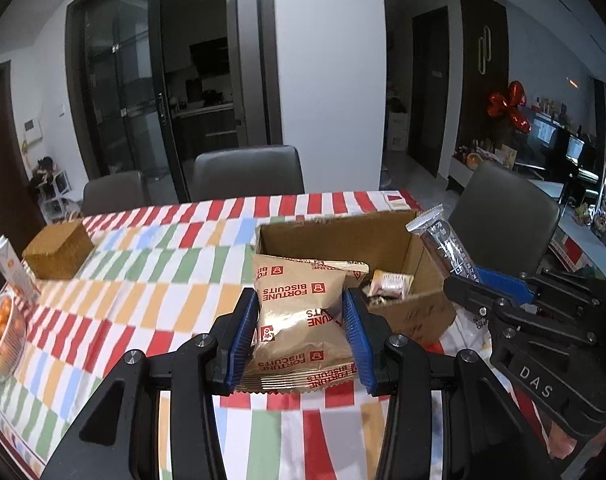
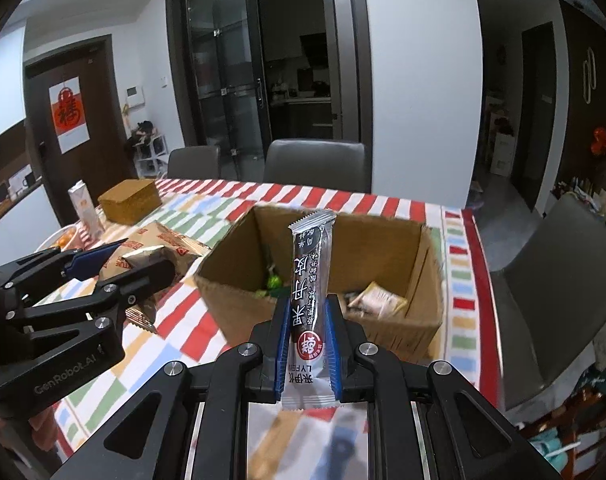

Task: Organize snacks
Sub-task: 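Carry both snacks over the cardboard box, then open both grippers to drop the biscuit pack and stick snack into the box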

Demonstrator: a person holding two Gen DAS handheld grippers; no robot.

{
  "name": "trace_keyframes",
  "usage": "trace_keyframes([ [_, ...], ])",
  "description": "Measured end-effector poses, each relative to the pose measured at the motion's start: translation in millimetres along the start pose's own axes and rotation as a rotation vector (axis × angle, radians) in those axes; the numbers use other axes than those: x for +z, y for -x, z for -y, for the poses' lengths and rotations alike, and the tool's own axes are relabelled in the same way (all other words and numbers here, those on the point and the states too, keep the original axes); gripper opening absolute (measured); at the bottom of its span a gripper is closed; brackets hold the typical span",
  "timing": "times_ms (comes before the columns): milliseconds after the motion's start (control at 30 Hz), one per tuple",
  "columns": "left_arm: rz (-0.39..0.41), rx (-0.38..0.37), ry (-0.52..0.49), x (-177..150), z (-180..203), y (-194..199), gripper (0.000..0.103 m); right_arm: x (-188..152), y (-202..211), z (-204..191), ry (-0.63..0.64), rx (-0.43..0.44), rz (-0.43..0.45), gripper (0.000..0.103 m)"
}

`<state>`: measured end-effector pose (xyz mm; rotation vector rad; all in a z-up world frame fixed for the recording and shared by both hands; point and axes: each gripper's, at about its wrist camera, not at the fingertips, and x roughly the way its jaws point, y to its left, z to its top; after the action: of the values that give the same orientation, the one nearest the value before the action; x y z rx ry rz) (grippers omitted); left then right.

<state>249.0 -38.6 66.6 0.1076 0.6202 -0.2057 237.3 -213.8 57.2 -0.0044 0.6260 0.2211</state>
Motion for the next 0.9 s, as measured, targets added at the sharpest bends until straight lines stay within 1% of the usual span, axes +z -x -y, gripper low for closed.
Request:
trace_keyframes([
  [267,-0.007,-0.027,-0.024,27.8,-1.1,-27.1,0.044,29.9,-10.9,12.2,0.003,-0.028,0.015,0.018],
  [500,-0.073,-0.062,-0.014,44.2,-5.0,-61.7,0.044,47.3,-33.1,24.6,-0.011,-0.033,-0.030,0.018],
  [767,-0.160,-0.084,-0.004,52.3,-4.0,-97.4,0.044,52.8,-61.0,34.7,-0.030,-0.043,-0.092,0.018],
  [833,-0.163,-0.073,-0.016,53.5,-2.8,-102.0,0.048,52.9,-67.4,38.0,-0.041,-0.049,-0.106,0.018],
  [900,-0.161,-0.048,-0.016,54.8,-4.1,-103.9,0.061,54.1,-72.1,40.5,-0.050,-0.057,-0.113,0.019],
])
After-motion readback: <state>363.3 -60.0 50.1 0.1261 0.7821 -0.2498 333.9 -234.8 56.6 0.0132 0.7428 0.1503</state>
